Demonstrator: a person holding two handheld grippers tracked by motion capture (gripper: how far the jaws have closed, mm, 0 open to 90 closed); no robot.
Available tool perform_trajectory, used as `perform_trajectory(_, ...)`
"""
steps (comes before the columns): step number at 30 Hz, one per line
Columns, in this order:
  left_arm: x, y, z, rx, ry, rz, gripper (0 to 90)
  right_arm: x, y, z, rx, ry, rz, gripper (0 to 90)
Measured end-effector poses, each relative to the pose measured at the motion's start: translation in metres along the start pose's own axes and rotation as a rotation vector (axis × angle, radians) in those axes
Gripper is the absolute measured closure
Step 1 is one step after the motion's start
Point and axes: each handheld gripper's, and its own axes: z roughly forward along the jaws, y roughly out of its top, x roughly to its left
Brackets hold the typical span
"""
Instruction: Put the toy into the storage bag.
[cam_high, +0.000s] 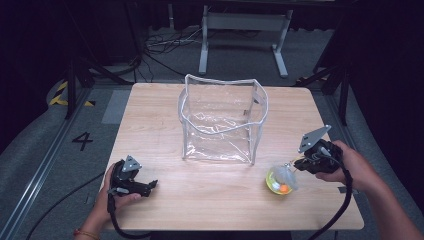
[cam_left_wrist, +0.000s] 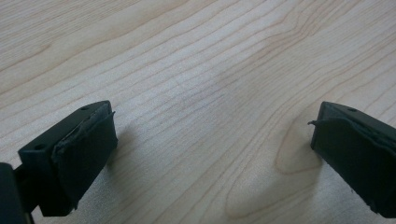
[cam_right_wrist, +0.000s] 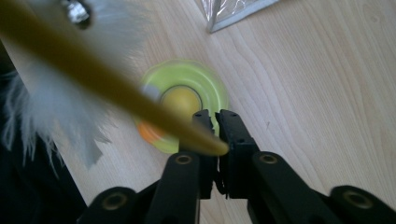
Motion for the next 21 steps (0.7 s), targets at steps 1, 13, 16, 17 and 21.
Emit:
perform_trajectory(1,0.000,0.000,0.000,0.001,-0.001,-0.003,0.5,0.001,0.001,-0.001,0.009,0.007,-0.008,88.1)
perform_trajectory(13,0.000,0.000,0.000,0.000,-0.002,-0.004,0.6,-0.004,0.006,-0.005,0.028,-0.011,0.000,88.3)
perform_trajectory(16,0.000,0.000,0.000,0.000,0.000,-0.001,0.6,-0.007,0.007,-0.008,0.033,-0.032,-0.001,88.3)
perform_trajectory(17,0.000,0.000,0.000,0.000,-0.001,-0.004,0.5,-0.008,0.007,-0.009,0.031,-0.033,0.009,88.3)
perform_trajectory(21,0.000,0.000,0.000,0.000,-0.001,-0.004,0.6,-0.015,0.009,-0.015,0.016,-0.048,0.022,88.3)
